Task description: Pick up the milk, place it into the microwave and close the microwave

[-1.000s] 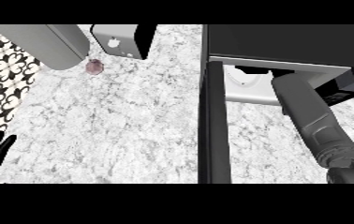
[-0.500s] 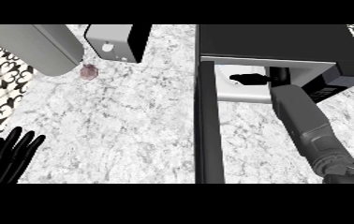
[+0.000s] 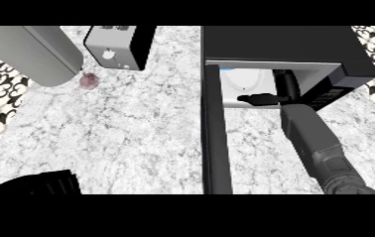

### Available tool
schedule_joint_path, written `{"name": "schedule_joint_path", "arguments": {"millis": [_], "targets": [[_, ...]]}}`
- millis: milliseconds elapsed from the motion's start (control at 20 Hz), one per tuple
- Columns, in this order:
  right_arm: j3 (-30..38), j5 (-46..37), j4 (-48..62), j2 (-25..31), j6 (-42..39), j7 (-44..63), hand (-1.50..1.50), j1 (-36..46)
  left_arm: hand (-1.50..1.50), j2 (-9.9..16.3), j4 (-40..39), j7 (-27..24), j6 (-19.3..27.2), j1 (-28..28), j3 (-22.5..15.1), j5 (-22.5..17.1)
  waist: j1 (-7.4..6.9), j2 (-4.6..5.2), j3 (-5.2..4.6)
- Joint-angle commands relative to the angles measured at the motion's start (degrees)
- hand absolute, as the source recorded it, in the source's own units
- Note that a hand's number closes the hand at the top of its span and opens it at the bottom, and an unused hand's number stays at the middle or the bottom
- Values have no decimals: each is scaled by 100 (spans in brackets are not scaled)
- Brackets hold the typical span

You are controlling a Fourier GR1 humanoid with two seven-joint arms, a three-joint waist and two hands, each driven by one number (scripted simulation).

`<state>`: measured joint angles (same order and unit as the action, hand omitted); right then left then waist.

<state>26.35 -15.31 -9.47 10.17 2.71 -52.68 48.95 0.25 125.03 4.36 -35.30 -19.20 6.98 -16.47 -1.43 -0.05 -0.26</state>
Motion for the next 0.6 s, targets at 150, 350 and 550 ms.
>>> {"name": "schedule_joint_path", "arguments": {"millis": [150, 350, 550], "targets": [[-15, 237, -237, -221, -649, -426, -150, -971, 150, -24, 118, 382, 641, 102, -1079, 329, 211, -19, 27], [-215, 245, -740, -361, -738, -440, -150, -1483, 150, -25, -74, 481, 879, 289, -1358, 545, 325, -66, 17], [-496, 170, -1266, -307, -997, -595, -150, -2325, 150, -25, 8, 298, 718, 246, -1800, 988, 304, -60, 16]]}}
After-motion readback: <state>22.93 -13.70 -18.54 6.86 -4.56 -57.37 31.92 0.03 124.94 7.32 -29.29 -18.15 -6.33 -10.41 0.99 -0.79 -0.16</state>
